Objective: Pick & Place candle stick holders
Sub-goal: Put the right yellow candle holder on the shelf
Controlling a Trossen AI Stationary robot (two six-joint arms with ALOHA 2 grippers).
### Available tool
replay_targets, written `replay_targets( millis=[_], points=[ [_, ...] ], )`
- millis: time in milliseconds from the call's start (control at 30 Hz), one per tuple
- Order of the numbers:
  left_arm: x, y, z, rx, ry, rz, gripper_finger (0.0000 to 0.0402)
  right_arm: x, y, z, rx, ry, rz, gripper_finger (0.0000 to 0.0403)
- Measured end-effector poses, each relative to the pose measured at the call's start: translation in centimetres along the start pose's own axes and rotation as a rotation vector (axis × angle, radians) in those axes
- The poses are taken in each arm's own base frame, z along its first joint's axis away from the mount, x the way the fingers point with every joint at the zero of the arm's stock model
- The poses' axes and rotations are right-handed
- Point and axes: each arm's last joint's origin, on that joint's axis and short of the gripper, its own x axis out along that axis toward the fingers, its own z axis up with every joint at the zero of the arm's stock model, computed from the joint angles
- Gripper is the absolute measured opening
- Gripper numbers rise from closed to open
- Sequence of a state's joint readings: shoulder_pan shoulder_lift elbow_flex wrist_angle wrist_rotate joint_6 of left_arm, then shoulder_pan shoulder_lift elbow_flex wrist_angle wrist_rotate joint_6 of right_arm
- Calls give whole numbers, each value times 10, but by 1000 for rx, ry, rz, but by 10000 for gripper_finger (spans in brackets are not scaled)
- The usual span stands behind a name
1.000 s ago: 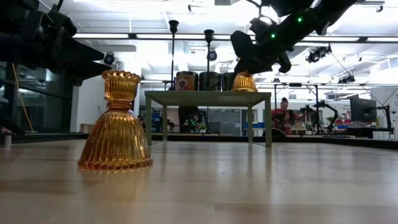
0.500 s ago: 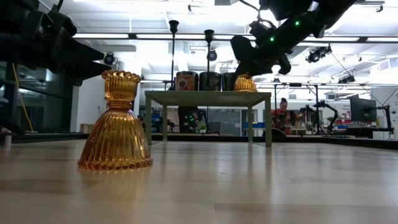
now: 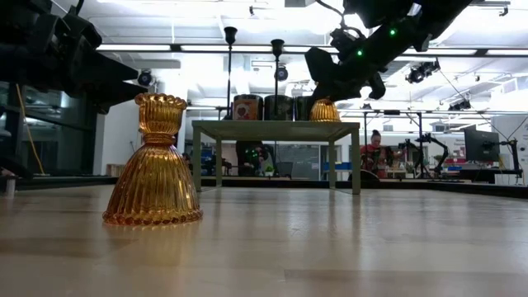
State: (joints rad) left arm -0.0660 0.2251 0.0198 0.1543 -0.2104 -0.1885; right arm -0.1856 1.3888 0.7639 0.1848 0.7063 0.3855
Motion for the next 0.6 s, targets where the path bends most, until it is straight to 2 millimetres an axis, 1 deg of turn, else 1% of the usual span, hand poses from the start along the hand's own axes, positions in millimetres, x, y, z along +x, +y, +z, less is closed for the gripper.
replay_targets(
  millis=[200,600],
  points=[
    [0,0,0,0,0,0,253,-3,3,-1,-3,1,15,124],
    [0,0,0,0,0,0,253,-1,4,-2,1,-3,16,124]
  ],
)
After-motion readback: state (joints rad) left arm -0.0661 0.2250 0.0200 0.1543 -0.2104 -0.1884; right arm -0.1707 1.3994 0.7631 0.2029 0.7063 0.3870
